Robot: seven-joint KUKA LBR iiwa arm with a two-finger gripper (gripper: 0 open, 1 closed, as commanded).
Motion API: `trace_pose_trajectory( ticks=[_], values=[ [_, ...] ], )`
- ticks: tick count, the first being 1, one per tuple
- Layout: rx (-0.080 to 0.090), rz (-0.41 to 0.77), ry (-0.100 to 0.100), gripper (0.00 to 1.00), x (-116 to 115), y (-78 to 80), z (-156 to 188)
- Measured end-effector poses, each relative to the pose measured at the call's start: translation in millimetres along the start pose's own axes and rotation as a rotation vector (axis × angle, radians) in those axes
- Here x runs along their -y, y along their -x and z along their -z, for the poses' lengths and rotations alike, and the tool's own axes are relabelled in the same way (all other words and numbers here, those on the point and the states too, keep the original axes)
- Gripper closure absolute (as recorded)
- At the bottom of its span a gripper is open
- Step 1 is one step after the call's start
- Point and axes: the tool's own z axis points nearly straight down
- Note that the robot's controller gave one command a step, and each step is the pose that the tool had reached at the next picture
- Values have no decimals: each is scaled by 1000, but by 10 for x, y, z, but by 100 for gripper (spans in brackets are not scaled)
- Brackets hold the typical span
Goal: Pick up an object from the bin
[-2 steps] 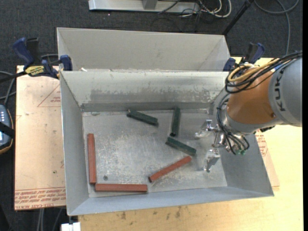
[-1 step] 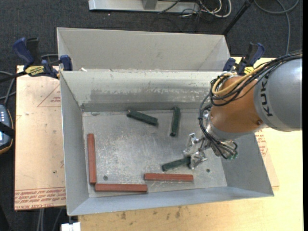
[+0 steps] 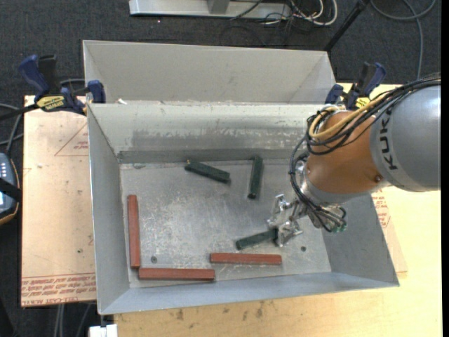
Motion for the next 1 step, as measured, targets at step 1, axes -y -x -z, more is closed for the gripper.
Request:
trace_pose_trajectory(
  ticks=[1],
  values=[
    [-9, 37, 7, 100, 98, 136, 1744]
  ],
)
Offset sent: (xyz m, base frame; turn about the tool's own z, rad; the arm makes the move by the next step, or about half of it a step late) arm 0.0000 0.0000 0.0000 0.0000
